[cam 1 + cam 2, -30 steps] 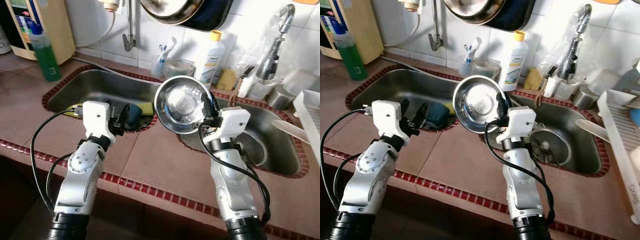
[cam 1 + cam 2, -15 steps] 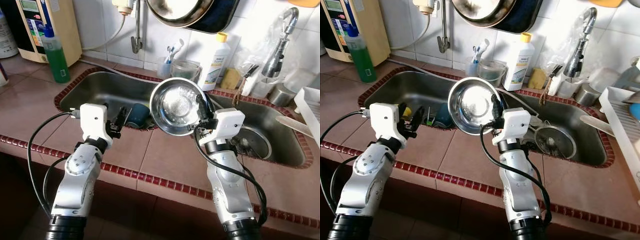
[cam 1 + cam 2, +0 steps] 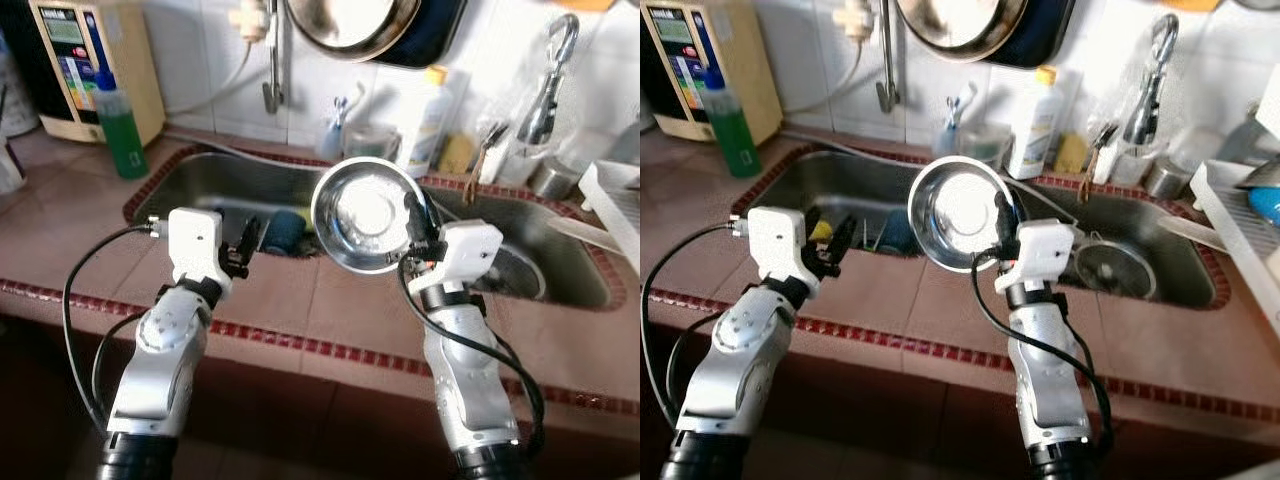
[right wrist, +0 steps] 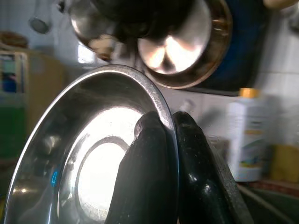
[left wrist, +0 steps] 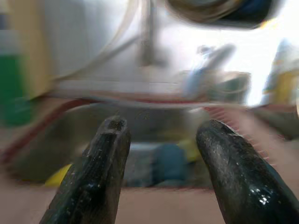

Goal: Kitchen organization

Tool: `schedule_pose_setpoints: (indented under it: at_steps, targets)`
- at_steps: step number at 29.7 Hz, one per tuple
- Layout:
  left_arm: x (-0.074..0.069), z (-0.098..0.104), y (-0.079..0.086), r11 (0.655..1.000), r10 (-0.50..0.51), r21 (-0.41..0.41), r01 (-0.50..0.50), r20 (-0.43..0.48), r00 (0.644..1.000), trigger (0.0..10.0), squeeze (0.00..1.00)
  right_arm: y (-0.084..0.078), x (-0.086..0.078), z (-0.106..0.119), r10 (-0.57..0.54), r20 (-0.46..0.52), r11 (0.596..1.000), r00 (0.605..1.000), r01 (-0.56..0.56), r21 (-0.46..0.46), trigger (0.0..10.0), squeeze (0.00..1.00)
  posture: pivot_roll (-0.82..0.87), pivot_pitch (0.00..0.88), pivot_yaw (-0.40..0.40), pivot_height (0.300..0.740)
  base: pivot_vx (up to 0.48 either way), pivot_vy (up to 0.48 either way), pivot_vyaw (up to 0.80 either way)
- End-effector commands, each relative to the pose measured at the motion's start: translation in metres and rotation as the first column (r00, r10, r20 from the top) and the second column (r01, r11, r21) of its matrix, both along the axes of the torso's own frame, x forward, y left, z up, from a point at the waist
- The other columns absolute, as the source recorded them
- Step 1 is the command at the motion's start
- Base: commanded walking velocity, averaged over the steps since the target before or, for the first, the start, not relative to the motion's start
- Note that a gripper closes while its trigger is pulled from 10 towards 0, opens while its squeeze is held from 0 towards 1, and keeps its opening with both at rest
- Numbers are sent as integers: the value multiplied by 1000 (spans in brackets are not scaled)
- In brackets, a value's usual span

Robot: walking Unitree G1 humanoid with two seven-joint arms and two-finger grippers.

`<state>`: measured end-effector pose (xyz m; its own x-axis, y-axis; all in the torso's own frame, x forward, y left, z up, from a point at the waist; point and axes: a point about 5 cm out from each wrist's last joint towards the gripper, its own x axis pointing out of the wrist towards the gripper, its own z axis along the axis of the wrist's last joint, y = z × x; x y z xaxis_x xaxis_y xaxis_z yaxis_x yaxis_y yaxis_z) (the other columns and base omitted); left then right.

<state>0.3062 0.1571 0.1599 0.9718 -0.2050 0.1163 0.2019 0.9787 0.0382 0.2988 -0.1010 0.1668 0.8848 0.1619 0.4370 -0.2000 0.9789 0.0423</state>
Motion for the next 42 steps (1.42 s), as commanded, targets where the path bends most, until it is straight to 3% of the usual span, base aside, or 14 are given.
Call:
schedule_pose_setpoints:
  at_steps: [1,7,15,42]
  targets:
    - [1,6,-3,1000,-8,-2,8,15,1000,10000,0,-3,1,8,-10,32,1000,999,10,-1,10000,0,-131,0,-43,732,0,292,0]
    - [0,8,-4,1000,-18,14,17,36,999,10000,0,-4,1,7,-10,27,1000,1000,10,1,10000,0,-128,0,-43,732,0,0,0]
    - [-8,9,-11,989,-128,79,124,48,991,10000,0,-3,1,5,-2,19,1000,1000,2,-6,10000,0,-118,0,-48,732,0,0,0]
    - [-9,6,-12,987,-139,82,136,27,990,10000,0,-1,0,4,7,11,1000,1000,-7,-7,10000,0,-121,0,-51,732,37,0,0]
